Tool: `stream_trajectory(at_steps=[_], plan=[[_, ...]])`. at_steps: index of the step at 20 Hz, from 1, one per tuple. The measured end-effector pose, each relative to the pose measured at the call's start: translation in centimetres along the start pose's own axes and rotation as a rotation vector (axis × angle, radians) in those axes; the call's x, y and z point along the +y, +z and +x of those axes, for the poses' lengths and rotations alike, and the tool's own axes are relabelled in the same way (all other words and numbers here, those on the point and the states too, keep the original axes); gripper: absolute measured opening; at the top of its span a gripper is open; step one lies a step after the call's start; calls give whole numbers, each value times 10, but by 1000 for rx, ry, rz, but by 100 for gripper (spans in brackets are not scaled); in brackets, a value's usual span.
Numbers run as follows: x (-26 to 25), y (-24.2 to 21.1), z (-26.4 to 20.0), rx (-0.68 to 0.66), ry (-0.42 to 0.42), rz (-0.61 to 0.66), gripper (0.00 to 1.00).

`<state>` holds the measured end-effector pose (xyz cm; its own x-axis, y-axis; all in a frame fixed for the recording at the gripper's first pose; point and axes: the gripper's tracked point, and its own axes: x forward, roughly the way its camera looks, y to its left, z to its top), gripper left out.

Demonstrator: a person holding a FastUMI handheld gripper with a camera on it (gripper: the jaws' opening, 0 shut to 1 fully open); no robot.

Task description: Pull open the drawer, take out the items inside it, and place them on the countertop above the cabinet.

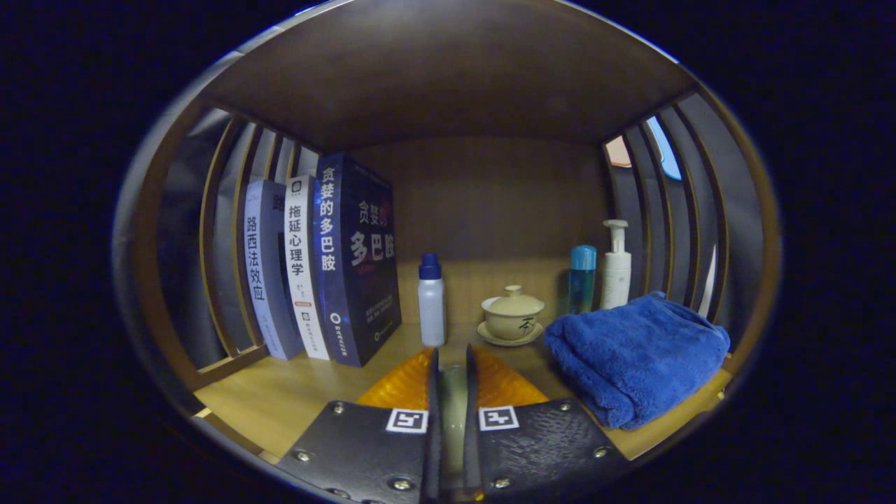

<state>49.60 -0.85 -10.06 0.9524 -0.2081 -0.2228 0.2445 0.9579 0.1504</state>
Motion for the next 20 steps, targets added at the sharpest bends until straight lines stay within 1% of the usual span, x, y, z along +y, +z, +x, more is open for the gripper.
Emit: stream_trajectory(at_steps=[1,2,3,7,10,12,13,17,20], plan=[[0,-2,0,7,7,13,15],[-1,-4,0,15,2,19,15],[-1,-3,-1,7,11,20,18],[-8,3,-4,-14,-19,-17,21],[-15,7,-5,-35,-49,-21,29],[-15,10,-7,-43,-48,-23,49],[-13,12,-8,-55,-41,-26,51],[-18,31,-18,-133,-68,-84,82],[-15,39,-24,-170,-68,-109,93]])
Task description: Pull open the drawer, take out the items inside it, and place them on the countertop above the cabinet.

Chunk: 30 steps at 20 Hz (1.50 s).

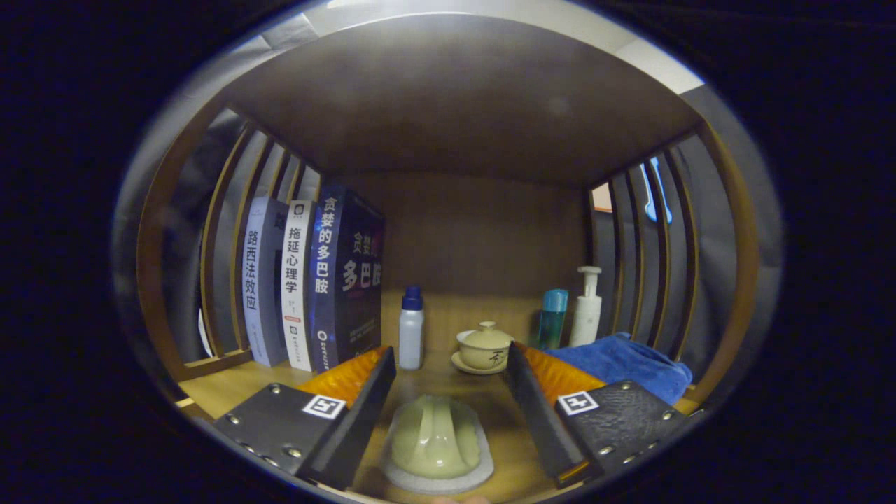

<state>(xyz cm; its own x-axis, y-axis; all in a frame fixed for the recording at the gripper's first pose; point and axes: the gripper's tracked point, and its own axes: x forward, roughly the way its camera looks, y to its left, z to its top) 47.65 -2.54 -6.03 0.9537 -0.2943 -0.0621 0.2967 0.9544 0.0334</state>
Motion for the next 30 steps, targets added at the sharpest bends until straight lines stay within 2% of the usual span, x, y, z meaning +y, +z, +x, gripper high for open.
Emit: stream_trajectory(at_steps=[1,8,30], plan=[[1,4,-1,-13,3,-5,97],[15,31,-17,-139,29,-57,97],[31,30,-22,-183,57,-135,97]])
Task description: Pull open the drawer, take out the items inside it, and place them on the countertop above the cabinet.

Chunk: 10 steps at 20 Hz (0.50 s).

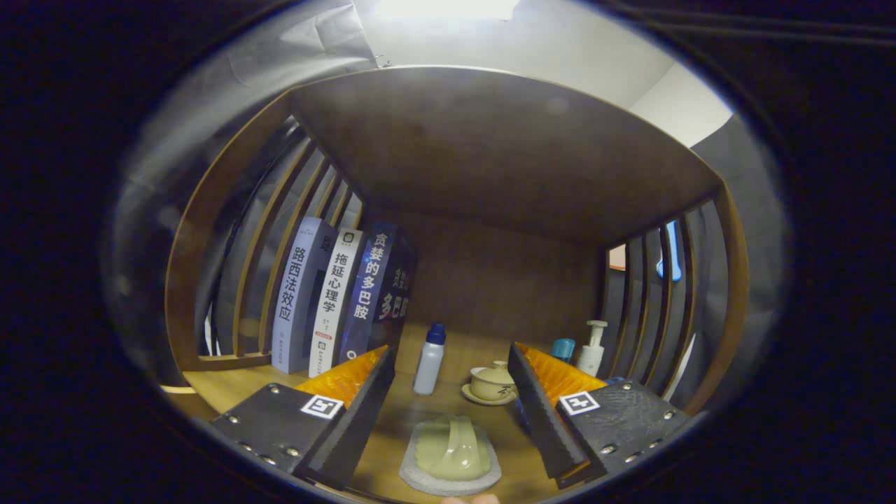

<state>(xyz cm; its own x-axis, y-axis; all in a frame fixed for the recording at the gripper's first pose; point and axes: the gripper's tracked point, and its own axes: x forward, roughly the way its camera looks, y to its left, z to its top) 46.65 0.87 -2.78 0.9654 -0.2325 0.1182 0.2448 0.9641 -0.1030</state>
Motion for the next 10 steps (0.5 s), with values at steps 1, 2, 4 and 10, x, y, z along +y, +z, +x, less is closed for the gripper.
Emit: stream_trajectory(at_steps=[1,2,4,10], plan=[[2,1,-1,-4,4,-8,97],[5,1,-1,-8,12,-13,97],[10,3,-2,-15,32,-10,97],[6,4,-2,-19,20,-5,97]])
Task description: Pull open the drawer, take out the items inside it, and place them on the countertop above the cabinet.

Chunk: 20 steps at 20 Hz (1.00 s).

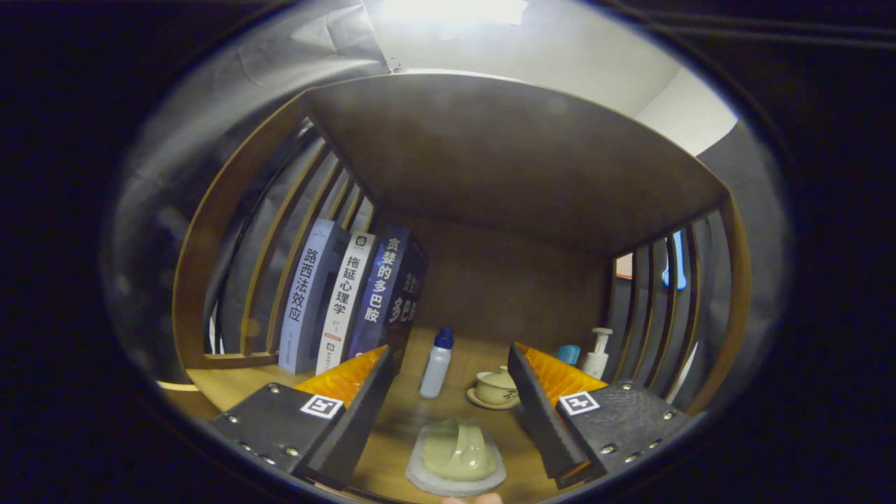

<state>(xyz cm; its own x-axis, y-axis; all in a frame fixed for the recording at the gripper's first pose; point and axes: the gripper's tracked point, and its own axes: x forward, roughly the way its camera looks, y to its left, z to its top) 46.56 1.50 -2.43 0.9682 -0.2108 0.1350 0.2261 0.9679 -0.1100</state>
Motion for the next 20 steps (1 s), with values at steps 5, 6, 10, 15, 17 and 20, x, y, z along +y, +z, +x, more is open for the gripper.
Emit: stream_trajectory(at_steps=[5,6,10,15,17,20], plan=[[-11,6,-2,-19,-33,23,97],[-12,6,-2,-20,-37,17,97],[-3,2,-1,-20,-12,8,97],[-17,10,-2,-34,-47,45,97],[-32,17,-3,-38,-76,88,97],[-54,39,-10,-114,-109,172,96]])
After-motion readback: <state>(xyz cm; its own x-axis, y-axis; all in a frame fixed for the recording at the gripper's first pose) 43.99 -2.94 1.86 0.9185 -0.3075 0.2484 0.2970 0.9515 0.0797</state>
